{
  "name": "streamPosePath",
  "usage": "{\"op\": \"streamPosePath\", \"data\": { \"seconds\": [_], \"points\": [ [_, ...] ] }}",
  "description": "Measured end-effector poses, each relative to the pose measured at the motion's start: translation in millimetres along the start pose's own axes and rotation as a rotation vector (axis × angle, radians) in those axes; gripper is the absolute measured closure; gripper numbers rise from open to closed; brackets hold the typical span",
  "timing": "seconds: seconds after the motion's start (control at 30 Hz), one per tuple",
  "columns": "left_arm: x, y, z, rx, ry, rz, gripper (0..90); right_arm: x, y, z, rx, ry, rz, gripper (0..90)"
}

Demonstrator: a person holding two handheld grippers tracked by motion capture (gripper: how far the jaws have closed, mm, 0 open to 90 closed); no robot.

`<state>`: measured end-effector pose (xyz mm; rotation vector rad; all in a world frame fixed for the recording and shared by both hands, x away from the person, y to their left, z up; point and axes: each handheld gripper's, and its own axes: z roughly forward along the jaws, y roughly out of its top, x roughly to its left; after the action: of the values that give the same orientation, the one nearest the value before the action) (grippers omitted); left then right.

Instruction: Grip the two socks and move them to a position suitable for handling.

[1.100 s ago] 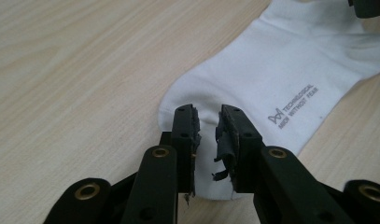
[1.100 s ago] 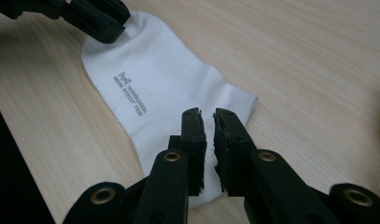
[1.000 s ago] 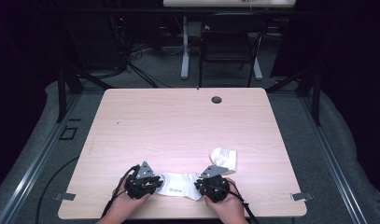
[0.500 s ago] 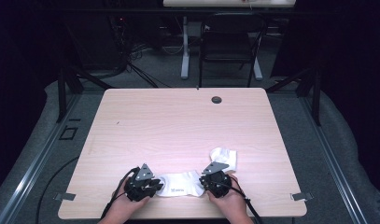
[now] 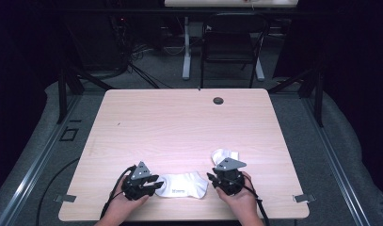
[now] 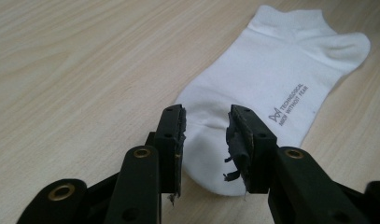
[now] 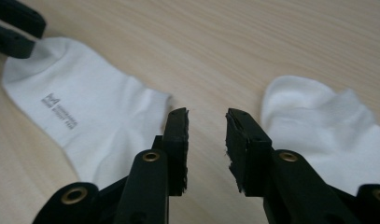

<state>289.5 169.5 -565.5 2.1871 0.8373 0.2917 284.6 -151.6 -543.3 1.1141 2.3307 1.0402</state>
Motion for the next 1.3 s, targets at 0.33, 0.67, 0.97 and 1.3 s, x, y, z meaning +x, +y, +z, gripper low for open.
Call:
{"op": "streamPosePath", "data": {
  "seconds": [0.33,0.67,0.97,1.3],
  "points": [
    [8.5,-0.1,-2.3,-0.026,0.013,-0.033,61.9,-41.4,7.2,2.4,0.022,-0.111,0.122,69.7],
    [13.1,-0.5,-0.9,-0.032,0.025,-0.060,61.5,-61.3,6.9,34.2,0.108,-0.172,0.180,73.4],
    [14.9,0.1,0.8,-0.025,0.027,-0.064,61.5,-60.1,9.7,50.3,0.113,-0.095,0.183,77.8],
    [15.3,0.3,3.4,-0.021,0.029,-0.067,61.4,-42.3,30.1,74.0,0.116,-0.031,0.119,78.9]
  ]
}}
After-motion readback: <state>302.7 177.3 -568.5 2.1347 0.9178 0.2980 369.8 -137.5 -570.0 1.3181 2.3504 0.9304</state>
